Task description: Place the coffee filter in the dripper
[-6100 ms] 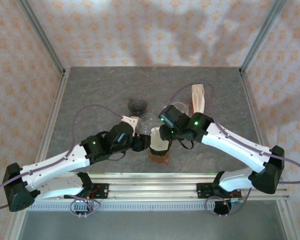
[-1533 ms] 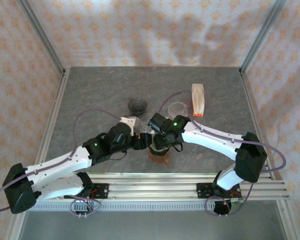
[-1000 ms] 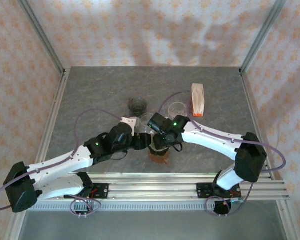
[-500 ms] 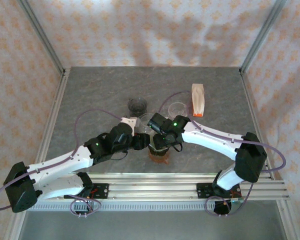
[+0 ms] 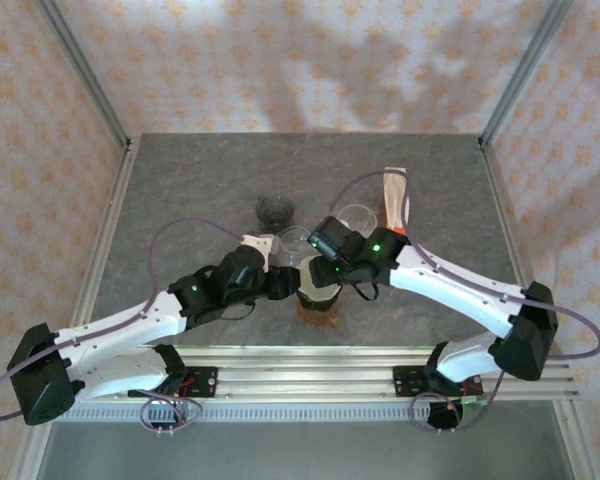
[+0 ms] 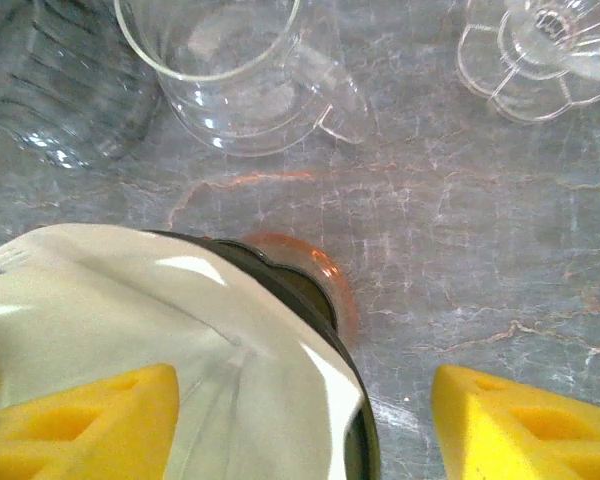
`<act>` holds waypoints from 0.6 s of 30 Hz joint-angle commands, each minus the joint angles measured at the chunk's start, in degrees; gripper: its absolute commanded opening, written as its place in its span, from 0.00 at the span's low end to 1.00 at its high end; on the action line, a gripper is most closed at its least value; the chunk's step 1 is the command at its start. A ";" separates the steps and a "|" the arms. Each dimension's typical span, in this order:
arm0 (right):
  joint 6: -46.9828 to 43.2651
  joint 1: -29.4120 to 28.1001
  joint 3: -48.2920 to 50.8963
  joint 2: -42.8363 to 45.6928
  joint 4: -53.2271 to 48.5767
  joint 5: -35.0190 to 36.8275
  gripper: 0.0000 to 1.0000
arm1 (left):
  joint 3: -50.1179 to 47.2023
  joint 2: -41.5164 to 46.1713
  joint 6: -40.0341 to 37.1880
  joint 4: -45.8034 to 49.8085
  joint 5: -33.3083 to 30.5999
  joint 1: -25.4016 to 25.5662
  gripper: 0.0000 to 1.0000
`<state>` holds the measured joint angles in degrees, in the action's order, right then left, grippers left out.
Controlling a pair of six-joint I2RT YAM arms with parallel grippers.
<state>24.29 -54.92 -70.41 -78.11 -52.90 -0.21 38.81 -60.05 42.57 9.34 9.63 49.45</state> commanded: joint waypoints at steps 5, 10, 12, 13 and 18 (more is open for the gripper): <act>2.74 0.24 2.04 4.73 -4.65 3.85 0.67 | -0.62 -0.17 0.32 0.51 -0.40 -0.23 0.48; 4.14 0.25 4.59 7.52 -5.32 3.35 0.66 | -0.70 0.10 0.41 0.73 -0.45 -0.22 0.48; 4.53 0.25 5.73 8.37 -5.37 2.73 0.66 | -0.77 0.18 0.41 0.70 -0.46 -0.18 0.48; 4.66 0.25 6.28 8.88 -5.37 2.51 0.65 | -0.75 0.20 0.50 0.70 -0.52 -0.21 0.48; 4.64 0.25 6.89 9.99 -5.50 2.59 0.64 | -0.75 0.13 0.57 0.66 -0.53 -0.22 0.48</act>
<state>27.92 -54.92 -63.90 -69.32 -56.84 1.10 38.81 -60.07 42.61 9.34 9.65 49.45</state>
